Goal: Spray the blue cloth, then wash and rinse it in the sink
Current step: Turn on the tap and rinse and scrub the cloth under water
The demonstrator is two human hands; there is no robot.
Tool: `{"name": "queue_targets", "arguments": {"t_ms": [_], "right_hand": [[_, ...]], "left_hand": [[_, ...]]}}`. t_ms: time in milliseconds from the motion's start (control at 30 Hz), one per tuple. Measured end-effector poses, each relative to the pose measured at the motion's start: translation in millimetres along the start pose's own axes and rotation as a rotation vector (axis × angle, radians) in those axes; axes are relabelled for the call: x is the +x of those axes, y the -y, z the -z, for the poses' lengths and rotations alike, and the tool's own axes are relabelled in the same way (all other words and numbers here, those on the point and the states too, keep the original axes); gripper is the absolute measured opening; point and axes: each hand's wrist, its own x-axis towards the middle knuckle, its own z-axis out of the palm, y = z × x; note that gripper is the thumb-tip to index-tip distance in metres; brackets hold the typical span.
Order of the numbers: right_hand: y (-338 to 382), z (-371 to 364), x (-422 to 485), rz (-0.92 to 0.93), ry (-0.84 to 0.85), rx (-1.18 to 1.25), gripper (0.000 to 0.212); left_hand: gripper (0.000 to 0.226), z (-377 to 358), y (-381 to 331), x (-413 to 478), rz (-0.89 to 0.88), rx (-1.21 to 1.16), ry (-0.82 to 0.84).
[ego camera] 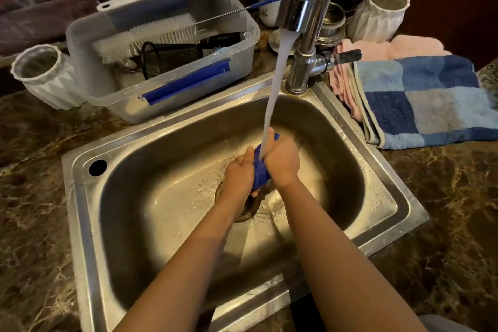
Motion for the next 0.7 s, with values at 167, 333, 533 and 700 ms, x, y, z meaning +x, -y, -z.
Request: {"name": "queue_targets", "arguments": {"t_ms": [167,333,533,700], "right_hand": [[-7,-5,4,-0.177,0.353,0.392,0.048],[-12,16,-2,0.009,0.483,0.482,0.025],[-20,19,-36,0.408,0.444,0.243,0.035],[-9,4,-51,0.415,0.174,-0.1,0.043]], "left_hand": [[0.052,18,14,-7,-0.037,-0.052,0.215],[0.015,26,12,-1,-0.049,-0.272,0.119],[0.037,20,-1,10,0.025,-0.244,-0.001],[0.033,8,-2,6,0.079,-0.332,-0.063]]}}
